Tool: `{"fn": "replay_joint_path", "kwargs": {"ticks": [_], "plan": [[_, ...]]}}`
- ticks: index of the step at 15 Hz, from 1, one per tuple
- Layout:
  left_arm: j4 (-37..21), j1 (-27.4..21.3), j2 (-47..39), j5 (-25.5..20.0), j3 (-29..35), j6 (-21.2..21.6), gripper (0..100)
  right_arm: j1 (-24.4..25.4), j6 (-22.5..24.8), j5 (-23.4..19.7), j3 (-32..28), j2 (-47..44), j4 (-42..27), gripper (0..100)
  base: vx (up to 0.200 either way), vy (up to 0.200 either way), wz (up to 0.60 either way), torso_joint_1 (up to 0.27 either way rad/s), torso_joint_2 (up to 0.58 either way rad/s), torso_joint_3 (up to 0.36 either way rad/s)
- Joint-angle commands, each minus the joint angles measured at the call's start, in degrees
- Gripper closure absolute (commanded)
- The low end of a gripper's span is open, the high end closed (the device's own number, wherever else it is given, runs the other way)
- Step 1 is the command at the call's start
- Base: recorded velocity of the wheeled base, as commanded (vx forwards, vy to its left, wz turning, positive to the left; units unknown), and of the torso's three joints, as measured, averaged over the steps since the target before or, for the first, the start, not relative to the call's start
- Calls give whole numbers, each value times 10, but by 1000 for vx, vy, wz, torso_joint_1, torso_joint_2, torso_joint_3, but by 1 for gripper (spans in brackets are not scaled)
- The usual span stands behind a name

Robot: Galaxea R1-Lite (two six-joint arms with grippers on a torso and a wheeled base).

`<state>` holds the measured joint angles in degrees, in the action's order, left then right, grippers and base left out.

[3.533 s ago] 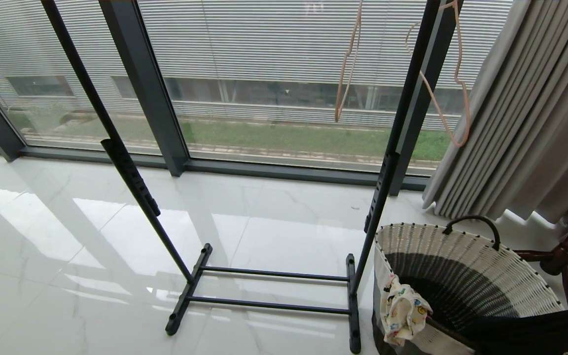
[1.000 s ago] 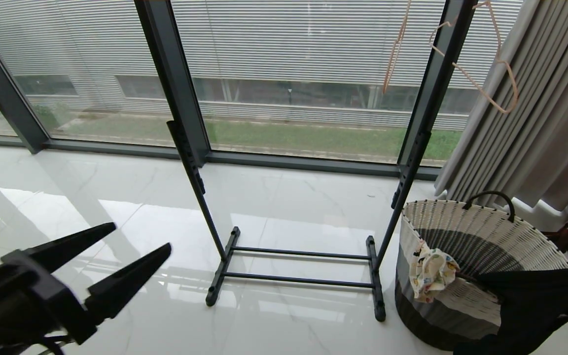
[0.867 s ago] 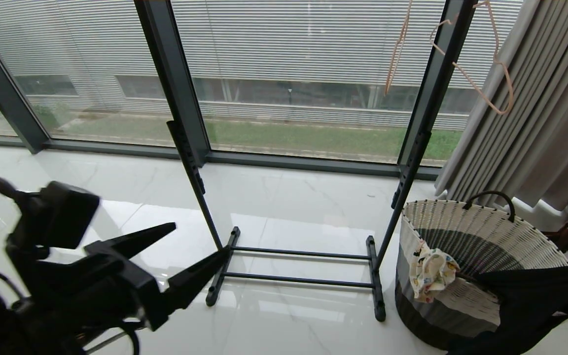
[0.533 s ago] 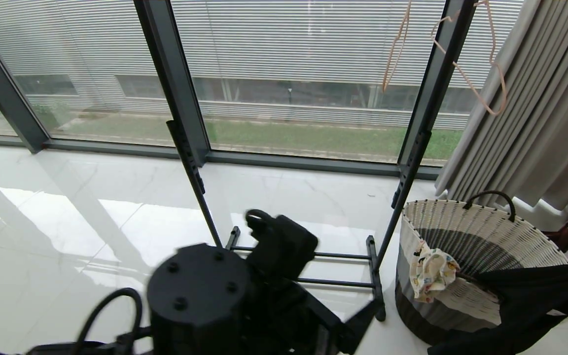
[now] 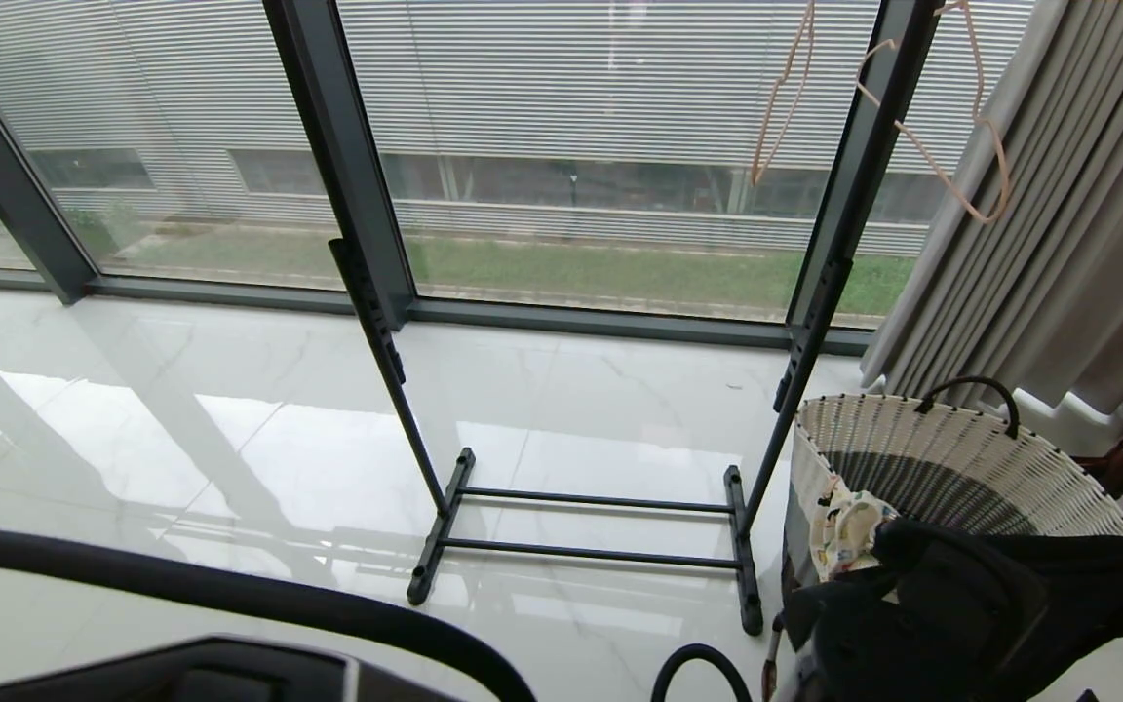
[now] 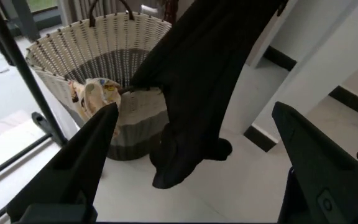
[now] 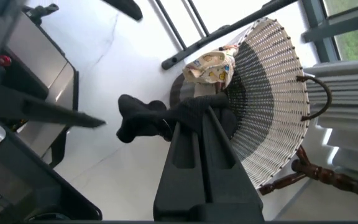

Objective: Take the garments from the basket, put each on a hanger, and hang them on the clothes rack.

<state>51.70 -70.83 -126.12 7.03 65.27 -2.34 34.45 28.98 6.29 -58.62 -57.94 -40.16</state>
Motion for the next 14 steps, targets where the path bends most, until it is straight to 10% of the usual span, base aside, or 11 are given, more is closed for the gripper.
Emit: {"fn": "replay_joint_path", "kwargs": {"ticks": [1, 10, 11, 14], "plan": [[-10, -5, -48, -4, 31, 5, 0, 11, 0, 0, 0, 2, 0, 100, 0, 0, 0, 0, 0, 0], [-63, 37, -116, -3, 134, 10, 0, 46, 32, 0, 4, 5, 0, 100, 0, 0, 0, 0, 0, 0], [-63, 36, -122, -3, 137, 11, 100, 50, 32, 0, 4, 5, 0, 100, 0, 0, 0, 0, 0, 0], [-63, 37, -141, -4, 145, 48, 100, 55, 32, 0, 4, 5, -2, 100, 0, 0, 0, 0, 0, 0]]}}
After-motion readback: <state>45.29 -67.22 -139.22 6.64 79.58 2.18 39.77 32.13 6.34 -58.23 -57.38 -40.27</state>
